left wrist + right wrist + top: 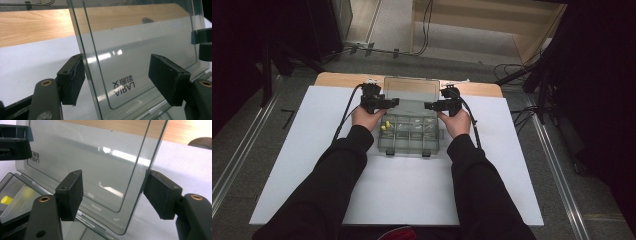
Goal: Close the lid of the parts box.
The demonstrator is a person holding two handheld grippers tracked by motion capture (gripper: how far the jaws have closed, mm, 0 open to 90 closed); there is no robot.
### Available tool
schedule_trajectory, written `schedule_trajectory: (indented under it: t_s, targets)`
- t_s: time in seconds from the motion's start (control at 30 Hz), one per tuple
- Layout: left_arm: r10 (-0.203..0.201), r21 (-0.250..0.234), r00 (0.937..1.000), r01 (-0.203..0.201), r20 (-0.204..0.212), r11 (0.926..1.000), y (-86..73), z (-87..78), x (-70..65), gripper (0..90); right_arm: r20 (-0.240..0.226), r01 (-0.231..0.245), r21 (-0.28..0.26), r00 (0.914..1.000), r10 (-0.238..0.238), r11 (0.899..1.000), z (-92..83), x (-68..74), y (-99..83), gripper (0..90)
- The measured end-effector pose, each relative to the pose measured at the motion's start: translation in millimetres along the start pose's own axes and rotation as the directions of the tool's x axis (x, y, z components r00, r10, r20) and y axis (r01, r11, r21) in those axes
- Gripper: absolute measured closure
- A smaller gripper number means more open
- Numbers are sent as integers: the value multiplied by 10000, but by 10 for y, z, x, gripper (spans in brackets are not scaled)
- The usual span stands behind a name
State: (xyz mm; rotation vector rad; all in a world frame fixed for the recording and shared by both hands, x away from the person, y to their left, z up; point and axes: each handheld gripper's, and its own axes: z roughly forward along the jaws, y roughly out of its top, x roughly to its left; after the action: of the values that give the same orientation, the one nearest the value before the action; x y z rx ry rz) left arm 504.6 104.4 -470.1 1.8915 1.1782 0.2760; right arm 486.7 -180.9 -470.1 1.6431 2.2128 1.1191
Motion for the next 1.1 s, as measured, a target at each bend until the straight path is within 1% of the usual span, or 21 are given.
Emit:
schedule_trajectory:
  t_s: [0.07,0.1,0.17,0.2,0.23,0.3,0.37,0.47,0.57,0.6,0.7,0.77,0.83,0.9,0.93,1.0,1.1]
  targets:
    - [85,-2,10000,-85,37,10000,11,-37,4,325,-4,110,-29,9999,-110,9999,-27,5,1,322]
    - [71,-9,9999,-71,129,10000,15,-59,5,326,-17,108,-65,9999,-109,9999,-43,9,1,329]
    - [88,-35,9998,-88,161,10000,22,-84,-1,327,-52,152,-149,9999,-153,9998,-79,14,3,349]
    - [158,-44,9996,-157,226,9999,27,-99,-4,327,-67,164,-148,9998,-165,9998,-92,15,3,352]
    - [218,-51,9996,-217,204,9998,29,-112,-14,327,-96,169,-116,9998,-170,9998,-107,19,2,361]
    - [345,-43,9992,-344,193,9994,32,-137,-33,326,-95,202,-221,9997,-204,9996,-129,21,-5,366]
    - [349,-122,9991,-346,221,9993,27,-160,-40,326,-181,249,-271,9995,-254,9993,-152,19,-12,368]
    - [315,-245,9989,-307,359,9992,14,-196,-41,326,-332,152,-390,9993,-165,9991,-190,28,-29,370]
    - [315,-374,9985,-298,452,9989,1,-236,-53,326,-407,243,-512,9988,-264,9984,-225,39,-42,374]
    - [338,-429,9980,-315,542,9986,-2,-250,-56,327,-430,306,-540,9985,-329,9981,-238,40,-50,375]
    - [423,-450,9974,-397,583,9982,-9,-298,-71,336,-460,405,-630,9980,-434,9972,-284,51,-77,385]
    - [425,-417,9964,-395,740,9983,-12,-324,-75,342,-504,532,-691,9971,-567,9962,-313,57,-97,394]
    - [604,-406,9957,-576,697,9975,-10,-356,-89,363,-494,657,-691,9964,-692,9954,-339,64,-114,407]
    - [649,-376,9949,-622,771,9974,-8,-376,-93,374,-497,734,-750,9958,-772,9945,-359,74,-131,416]
    - [721,-338,9941,-696,813,9970,-6,-392,-96,374,-495,850,-755,9948,-889,9935,-369,73,-138,423]
    - [725,-381,9935,-694,881,9969,-18,-415,-104,375,-524,913,-812,9940,-958,9925,-391,75,-150,434]
    - [778,-443,9921,-737,984,9963,-47,-454,-98,387,-648,886,-858,9934,-943,9924,-421,75,-174,448]
